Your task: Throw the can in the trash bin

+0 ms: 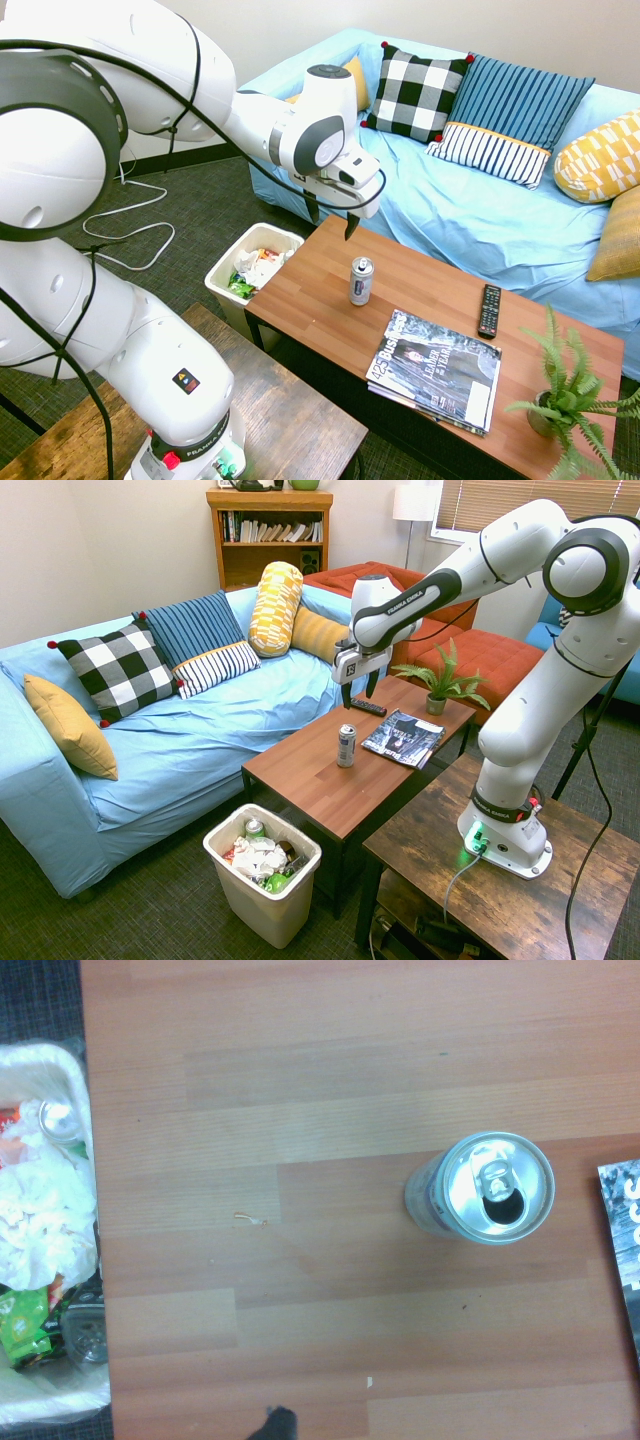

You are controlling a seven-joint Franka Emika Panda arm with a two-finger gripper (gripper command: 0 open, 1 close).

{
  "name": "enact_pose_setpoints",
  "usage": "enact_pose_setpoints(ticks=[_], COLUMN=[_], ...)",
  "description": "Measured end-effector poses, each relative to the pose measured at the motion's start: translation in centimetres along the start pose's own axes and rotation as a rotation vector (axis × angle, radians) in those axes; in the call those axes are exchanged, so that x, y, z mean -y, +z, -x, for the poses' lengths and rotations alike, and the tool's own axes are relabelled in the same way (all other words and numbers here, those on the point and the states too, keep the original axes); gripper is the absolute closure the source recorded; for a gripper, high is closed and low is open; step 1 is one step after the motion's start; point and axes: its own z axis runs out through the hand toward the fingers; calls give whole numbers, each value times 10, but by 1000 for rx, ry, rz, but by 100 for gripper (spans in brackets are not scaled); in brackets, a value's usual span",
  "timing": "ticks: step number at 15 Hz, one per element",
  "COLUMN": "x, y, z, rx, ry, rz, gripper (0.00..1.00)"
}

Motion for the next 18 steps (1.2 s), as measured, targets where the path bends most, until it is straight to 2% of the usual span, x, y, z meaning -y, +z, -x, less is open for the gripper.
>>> enact_pose_setpoints(ticks=[6, 10, 18], x=[-11, -11, 23], y=[12, 49, 129], z=[-17, -40, -77], rx=[-48, -30, 24], ry=[23, 47, 75], rz=[-21, -18, 13], gripper=[0, 0, 0])
